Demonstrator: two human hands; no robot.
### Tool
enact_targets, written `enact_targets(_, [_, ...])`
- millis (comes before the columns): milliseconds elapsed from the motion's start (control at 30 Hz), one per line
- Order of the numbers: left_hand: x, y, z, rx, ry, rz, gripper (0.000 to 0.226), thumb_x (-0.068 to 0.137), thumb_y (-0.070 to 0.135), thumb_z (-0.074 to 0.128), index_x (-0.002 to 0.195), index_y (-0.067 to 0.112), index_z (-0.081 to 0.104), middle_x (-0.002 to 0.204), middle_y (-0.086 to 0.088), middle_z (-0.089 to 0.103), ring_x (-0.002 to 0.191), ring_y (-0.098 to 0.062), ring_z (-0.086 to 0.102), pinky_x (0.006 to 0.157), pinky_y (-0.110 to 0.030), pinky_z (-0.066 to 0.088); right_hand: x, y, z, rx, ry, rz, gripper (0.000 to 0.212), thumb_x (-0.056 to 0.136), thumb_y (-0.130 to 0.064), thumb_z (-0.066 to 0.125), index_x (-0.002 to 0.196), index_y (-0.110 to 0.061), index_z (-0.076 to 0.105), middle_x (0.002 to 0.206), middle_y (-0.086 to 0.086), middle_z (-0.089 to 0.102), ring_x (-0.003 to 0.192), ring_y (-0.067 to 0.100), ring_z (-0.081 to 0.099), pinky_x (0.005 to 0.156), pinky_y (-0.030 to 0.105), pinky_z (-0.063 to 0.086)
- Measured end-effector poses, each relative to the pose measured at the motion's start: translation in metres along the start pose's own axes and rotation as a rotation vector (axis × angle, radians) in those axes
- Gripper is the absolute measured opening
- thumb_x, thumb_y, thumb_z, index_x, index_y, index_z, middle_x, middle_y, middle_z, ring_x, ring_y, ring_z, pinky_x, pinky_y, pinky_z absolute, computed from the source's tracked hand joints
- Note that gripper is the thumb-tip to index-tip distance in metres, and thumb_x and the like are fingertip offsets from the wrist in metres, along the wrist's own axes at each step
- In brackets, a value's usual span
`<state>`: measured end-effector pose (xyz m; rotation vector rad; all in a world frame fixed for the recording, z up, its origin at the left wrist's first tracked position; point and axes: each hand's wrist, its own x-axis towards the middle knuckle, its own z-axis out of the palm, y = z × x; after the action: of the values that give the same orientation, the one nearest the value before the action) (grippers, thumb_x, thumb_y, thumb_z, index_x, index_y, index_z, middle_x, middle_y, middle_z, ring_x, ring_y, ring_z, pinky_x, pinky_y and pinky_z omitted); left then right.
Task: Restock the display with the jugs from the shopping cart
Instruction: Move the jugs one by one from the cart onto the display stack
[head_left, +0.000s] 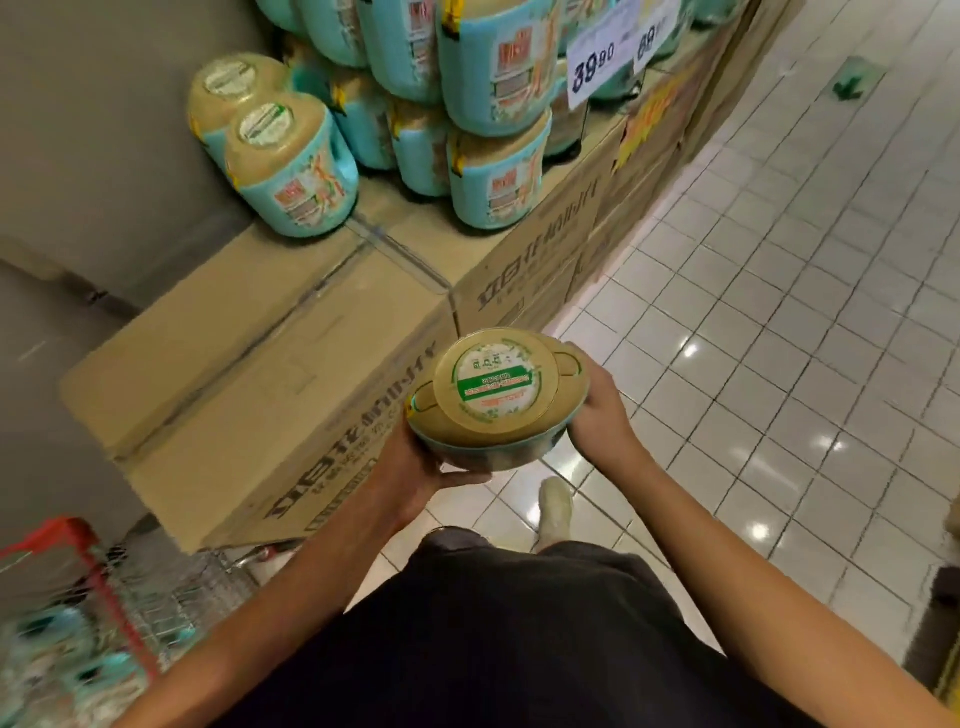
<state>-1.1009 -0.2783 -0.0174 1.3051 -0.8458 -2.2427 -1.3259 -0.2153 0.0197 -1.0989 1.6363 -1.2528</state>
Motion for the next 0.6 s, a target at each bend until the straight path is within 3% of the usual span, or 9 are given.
enact_targets(100, [0.021,0.015,0.012,-0.140,0.088,0.039,0.051,0.101,0.064,0.044,0.137,0.033,0.065,0.136,-0.007,0.069,0.119,-0.034,0.070,0.082,-0.063,0.059,0.058,0.001,-0.010,-0.007,-0.111,-0.027,0.023,0.092,-0.010,0.062,0.112,0.000,0.065,0.109,0.008,0.074,0.104,0.017,0.070,0.085,0.021,0.055])
enact_targets(167, [0.032,0.024,0.018,-0.261,0.162,0.047,0.052,0.104,0.063,0.038,0.137,0.033,0.065,0.138,-0.009,0.068,0.117,-0.034,0.071,0.079,-0.059,0.060,0.093,-0.001,-0.010,-0.006,-0.210,-0.037,0.021,0.092,-0.008,0.064,0.110,-0.002,0.056,0.113,0.020,0.065,0.108,0.028,0.064,0.088,0.031,0.055])
enact_targets(267, [0.046,0.040,0.028,-0.360,0.261,0.067,0.060,0.107,0.064,0.028,0.149,0.030,0.054,0.145,-0.009,0.062,0.125,-0.037,0.065,0.082,-0.058,0.061,0.139,-0.006,0.004,-0.012,-0.271,-0.019,0.030,0.094,-0.008,0.065,0.120,-0.017,0.053,0.126,0.018,0.059,0.117,0.025,0.059,0.099,0.039,0.051])
enact_targets(367, [0.057,0.061,0.031,-0.438,0.363,0.099,0.061,0.109,0.062,0.024,0.149,0.026,0.054,0.144,-0.013,0.063,0.120,-0.039,0.068,0.085,-0.061,0.061,0.171,-0.006,0.030,0.077,-0.267,0.111,0.034,0.096,-0.011,0.065,0.128,-0.007,0.053,0.128,0.017,0.061,0.112,0.019,0.062,0.099,0.043,0.054])
enact_targets(467, [0.072,0.087,0.024,-0.528,0.436,0.098,0.061,0.109,0.060,0.029,0.150,0.021,0.053,0.145,-0.018,0.059,0.121,-0.044,0.065,0.088,-0.064,0.059,0.198,-0.003,0.057,0.138,-0.147,0.300,0.037,0.092,-0.016,0.066,0.126,-0.013,0.052,0.132,0.012,0.056,0.110,0.026,0.061,0.087,0.043,0.055])
enact_targets(533, [0.085,0.104,0.015,-0.547,0.492,0.112,0.058,0.110,0.057,0.029,0.149,0.022,0.054,0.146,-0.016,0.059,0.126,-0.043,0.062,0.095,-0.066,0.055,0.218,-0.001,0.074,0.272,-0.098,0.428,0.029,0.094,-0.008,0.063,0.119,-0.004,0.051,0.120,0.011,0.057,0.096,0.027,0.056,0.075,0.039,0.050])
enact_targets(600, [0.101,0.122,0.002,-0.511,0.543,0.136,0.055,0.110,0.056,0.028,0.146,0.025,0.057,0.147,-0.010,0.059,0.132,-0.038,0.058,0.106,-0.068,0.047,0.239,-0.004,0.090,0.373,-0.090,0.496,0.022,0.097,-0.003,0.059,0.117,-0.007,0.051,0.105,0.012,0.056,0.091,0.024,0.053,0.074,0.035,0.047])
